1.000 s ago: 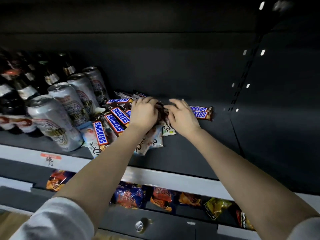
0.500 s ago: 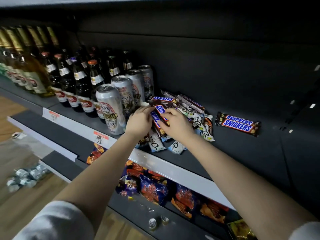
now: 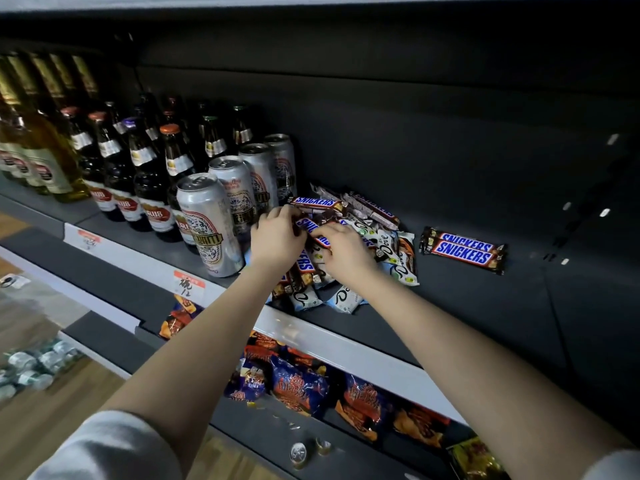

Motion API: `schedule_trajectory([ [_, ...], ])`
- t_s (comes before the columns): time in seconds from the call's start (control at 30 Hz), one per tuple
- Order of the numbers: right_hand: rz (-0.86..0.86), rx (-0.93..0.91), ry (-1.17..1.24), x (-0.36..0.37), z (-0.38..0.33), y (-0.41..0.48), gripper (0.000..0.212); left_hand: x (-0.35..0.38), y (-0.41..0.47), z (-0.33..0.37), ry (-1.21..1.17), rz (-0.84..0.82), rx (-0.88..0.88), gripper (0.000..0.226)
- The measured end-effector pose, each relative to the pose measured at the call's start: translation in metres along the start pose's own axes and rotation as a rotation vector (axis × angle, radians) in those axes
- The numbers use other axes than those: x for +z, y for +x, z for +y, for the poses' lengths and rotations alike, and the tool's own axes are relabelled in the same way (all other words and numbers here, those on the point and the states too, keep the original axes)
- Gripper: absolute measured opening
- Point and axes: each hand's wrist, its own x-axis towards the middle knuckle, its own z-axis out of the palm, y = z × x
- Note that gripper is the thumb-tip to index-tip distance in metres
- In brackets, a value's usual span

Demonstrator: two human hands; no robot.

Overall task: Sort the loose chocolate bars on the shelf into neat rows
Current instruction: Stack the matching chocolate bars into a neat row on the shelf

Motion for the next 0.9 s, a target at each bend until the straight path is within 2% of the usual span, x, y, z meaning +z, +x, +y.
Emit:
schedule_trajectory([
  [0.1, 0.129, -0.083, 0.013, -0.006, 0.01, -0.007, 0.059, 0.002, 0.0, 0.002, -0.039, 0.049, 0.048, 0.053],
  [0.23, 0.309, -0.152, 0.02, -0.026, 0.031, -0.013, 0.057, 0.002, 0.009, 0.014, 0.001, 0.014, 0.197, 0.059],
  [0.47, 0.373, -0.153, -0.049, -0.055, 0.075, -0.039, 0.061, 0.025, 0.023, 0.068, 0.047, -0.061, 0.439, 0.041],
  [0.7, 0.485, 0.093, -0.253, -0.081, 0.125, -0.079, 0.044, 0.049, 0.01, 0.13, -0.001, -0.055, 0.551, 0.04],
  [0.8, 0.494, 0.167, -0.38, -0.09, 0.143, -0.1, 0.044, 0.06, -0.001, 0.153, -0.063, -0.096, 0.584, 0.041],
  [0.9, 0.473, 0.233, -0.402, -0.095, 0.151, -0.119, 0.042, 0.074, -0.014, 0.168, -0.113, -0.147, 0.604, 0.04],
])
